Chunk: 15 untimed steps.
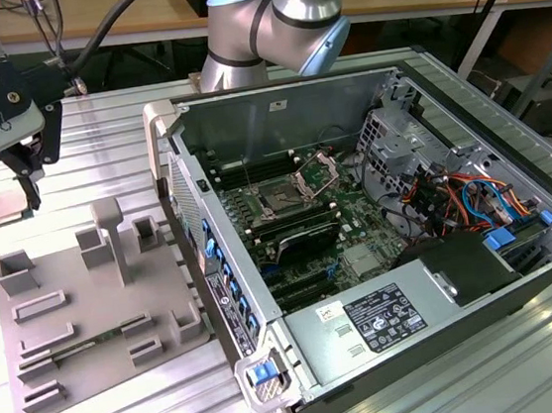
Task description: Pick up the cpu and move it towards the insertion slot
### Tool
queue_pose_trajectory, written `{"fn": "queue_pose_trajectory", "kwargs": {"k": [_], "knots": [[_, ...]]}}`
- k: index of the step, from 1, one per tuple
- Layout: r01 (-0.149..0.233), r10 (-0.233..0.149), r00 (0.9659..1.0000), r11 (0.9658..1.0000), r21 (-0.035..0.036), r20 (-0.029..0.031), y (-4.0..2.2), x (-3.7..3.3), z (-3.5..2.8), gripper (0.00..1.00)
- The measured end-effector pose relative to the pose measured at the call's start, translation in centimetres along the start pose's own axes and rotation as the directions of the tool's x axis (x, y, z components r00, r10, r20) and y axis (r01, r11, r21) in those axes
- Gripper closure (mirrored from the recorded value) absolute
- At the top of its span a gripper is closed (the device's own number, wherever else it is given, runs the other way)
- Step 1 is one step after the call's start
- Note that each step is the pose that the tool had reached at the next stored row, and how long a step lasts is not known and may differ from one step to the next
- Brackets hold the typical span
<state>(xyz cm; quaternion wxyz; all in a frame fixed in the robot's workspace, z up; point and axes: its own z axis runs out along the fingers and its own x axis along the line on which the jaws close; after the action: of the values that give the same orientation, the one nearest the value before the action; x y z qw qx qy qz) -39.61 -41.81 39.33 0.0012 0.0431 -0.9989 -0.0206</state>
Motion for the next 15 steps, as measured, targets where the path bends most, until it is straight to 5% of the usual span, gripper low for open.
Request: {"fn": "queue_pose_trajectory", "kwargs": {"k": [15], "knots": [[0.0,0.0,1.0,1.0,0.0,0.0,-0.1,-1.19,0.0,0.45]]}}
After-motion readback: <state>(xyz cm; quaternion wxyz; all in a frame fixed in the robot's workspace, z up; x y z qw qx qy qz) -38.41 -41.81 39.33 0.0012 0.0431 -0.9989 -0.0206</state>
